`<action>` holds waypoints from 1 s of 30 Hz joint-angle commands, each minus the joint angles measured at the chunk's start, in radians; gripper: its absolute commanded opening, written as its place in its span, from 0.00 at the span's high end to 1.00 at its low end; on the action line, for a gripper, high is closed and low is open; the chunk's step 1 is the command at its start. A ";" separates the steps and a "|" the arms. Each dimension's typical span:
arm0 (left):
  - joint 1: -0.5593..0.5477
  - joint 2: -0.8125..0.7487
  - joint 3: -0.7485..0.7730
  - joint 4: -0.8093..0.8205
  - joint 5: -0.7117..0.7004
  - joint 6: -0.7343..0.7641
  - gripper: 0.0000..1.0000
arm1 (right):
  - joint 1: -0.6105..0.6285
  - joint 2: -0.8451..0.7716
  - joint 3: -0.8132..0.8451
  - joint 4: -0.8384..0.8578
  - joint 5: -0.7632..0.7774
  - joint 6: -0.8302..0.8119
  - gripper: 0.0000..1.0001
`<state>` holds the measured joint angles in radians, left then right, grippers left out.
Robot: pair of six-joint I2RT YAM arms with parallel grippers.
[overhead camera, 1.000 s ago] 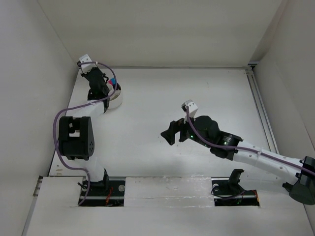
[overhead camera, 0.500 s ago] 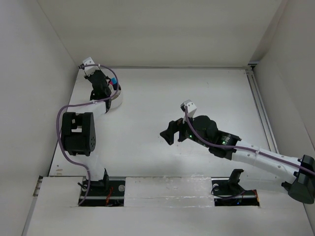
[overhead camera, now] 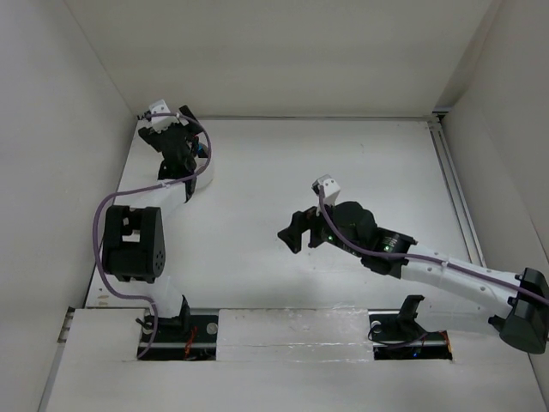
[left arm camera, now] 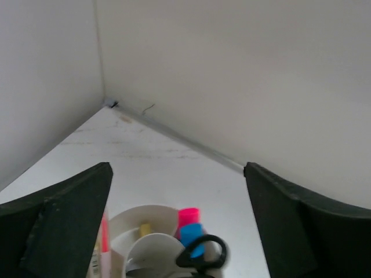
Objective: Sort the stationery into containers
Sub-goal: Place the scissors in the storage box, then reset both arms
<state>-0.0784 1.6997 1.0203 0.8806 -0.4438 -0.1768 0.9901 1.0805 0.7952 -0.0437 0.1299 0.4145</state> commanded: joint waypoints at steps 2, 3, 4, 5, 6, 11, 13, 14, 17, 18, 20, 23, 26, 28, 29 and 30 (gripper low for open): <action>-0.043 -0.211 0.033 0.068 0.039 0.010 0.00 | 0.010 0.009 0.029 0.054 -0.003 -0.014 0.00; -0.043 -0.231 0.061 -0.001 0.028 0.001 0.00 | 0.010 0.009 0.039 0.054 0.008 -0.014 0.00; -0.043 -0.250 0.095 -0.052 0.028 -0.009 0.00 | 0.010 0.009 0.039 0.054 0.008 -0.014 0.00; -0.043 -0.273 0.172 -0.102 -0.002 -0.009 0.00 | 0.010 0.009 0.050 0.054 0.025 -0.014 0.00; -0.043 -0.273 0.220 -0.232 -0.016 -0.050 0.00 | 0.010 -0.004 0.050 0.054 0.051 -0.014 0.00; -0.043 -0.284 0.519 -0.688 -0.030 -0.163 0.00 | 0.010 -0.033 0.162 -0.106 0.213 -0.039 0.00; -0.043 -0.284 0.656 -0.952 0.033 -0.214 0.00 | 0.010 -0.042 0.205 -0.217 0.316 -0.039 0.00; -0.043 -0.284 0.690 -1.036 0.048 -0.281 0.00 | 0.010 -0.042 0.241 -0.244 0.348 -0.039 0.00; -0.043 -0.368 0.646 -1.198 0.183 -0.312 0.00 | 0.010 -0.068 0.297 -0.350 0.433 -0.048 0.00; -0.043 -0.400 0.606 -1.218 0.203 -0.323 0.00 | 0.010 -0.079 0.335 -0.375 0.447 -0.058 0.00; -0.043 -0.504 0.479 -1.253 0.229 -0.332 0.00 | 0.010 -0.088 0.377 -0.450 0.465 -0.059 0.00; -0.043 -0.642 0.338 -1.292 0.266 -0.288 0.00 | 0.010 -0.111 0.438 -0.524 0.517 -0.059 0.00; -0.043 -0.791 0.195 -1.306 0.315 -0.251 0.00 | 0.010 -0.160 0.469 -0.580 0.527 -0.059 0.00; -0.043 -0.872 0.111 -1.318 0.347 -0.274 0.00 | 0.010 -0.212 0.469 -0.593 0.507 -0.049 0.00; -0.043 -0.953 0.025 -1.318 0.387 -0.274 0.00 | 0.010 -0.232 0.469 -0.610 0.507 -0.049 0.00; -0.043 -0.995 -0.014 -1.318 0.404 -0.274 0.00 | 0.010 -0.250 0.469 -0.620 0.507 -0.049 0.00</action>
<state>-0.1226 0.8322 1.0996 -0.4080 -0.1307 -0.4511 0.9901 0.8848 1.2240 -0.5880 0.6048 0.3695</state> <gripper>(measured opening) 0.997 0.999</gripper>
